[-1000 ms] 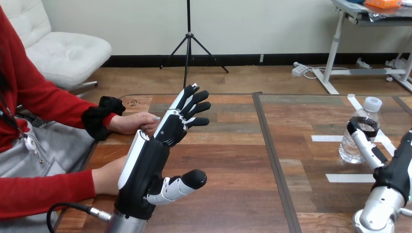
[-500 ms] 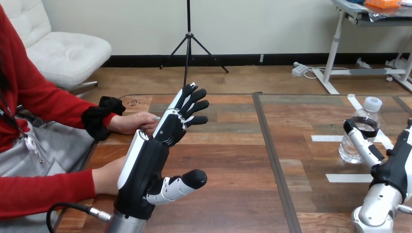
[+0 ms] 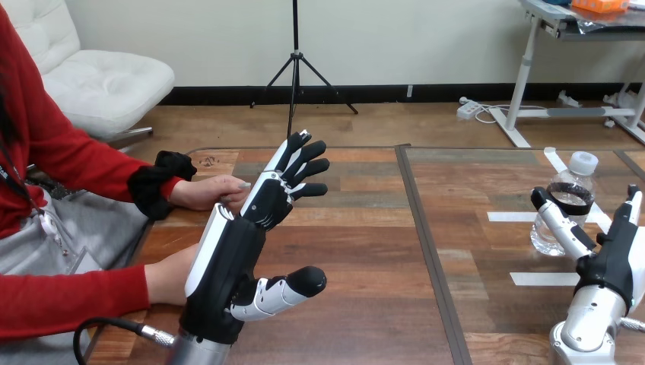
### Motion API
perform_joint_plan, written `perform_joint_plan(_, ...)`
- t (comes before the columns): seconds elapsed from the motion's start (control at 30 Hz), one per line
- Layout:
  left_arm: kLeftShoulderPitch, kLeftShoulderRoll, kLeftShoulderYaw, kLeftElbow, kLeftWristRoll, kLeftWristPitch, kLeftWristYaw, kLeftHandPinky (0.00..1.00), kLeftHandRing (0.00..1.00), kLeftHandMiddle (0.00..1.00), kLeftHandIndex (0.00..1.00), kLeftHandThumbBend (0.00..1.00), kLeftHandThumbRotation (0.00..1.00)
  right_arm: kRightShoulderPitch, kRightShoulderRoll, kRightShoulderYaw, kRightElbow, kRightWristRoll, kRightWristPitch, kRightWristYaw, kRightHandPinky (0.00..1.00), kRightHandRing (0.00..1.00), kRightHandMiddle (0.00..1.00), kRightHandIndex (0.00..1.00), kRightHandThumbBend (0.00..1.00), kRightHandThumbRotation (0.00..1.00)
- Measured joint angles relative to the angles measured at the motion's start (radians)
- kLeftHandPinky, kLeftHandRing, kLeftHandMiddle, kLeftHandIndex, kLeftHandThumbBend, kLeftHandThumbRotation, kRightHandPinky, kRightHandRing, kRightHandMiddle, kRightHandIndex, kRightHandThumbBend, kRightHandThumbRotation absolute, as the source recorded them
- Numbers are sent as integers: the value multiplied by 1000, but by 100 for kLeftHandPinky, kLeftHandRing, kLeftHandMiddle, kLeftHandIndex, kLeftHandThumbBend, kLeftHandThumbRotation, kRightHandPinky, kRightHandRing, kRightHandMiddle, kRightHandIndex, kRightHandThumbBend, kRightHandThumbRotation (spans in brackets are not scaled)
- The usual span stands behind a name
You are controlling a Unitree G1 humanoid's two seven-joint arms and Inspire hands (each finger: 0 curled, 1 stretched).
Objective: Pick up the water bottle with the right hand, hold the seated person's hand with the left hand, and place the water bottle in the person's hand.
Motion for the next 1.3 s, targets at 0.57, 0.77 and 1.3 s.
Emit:
perform_joint_plan(0.57, 9, -2, -2, -2, 13, 1, 12, 78, 88, 92, 96, 89, 77, -28, 0, -5, 5, 5, 38, 31, 90, 100, 100, 100, 100, 45)
perform_joint_plan(0.77, 13, -3, -1, -3, 18, 2, 17, 77, 87, 91, 96, 88, 78, -42, -1, -6, 5, 9, 42, 43, 89, 100, 100, 100, 100, 46)
perform_joint_plan(1.3, 25, -6, -2, -5, 37, 1, 35, 77, 88, 92, 96, 88, 78, -72, -1, -7, 7, 13, 62, 60, 89, 100, 100, 100, 100, 44)
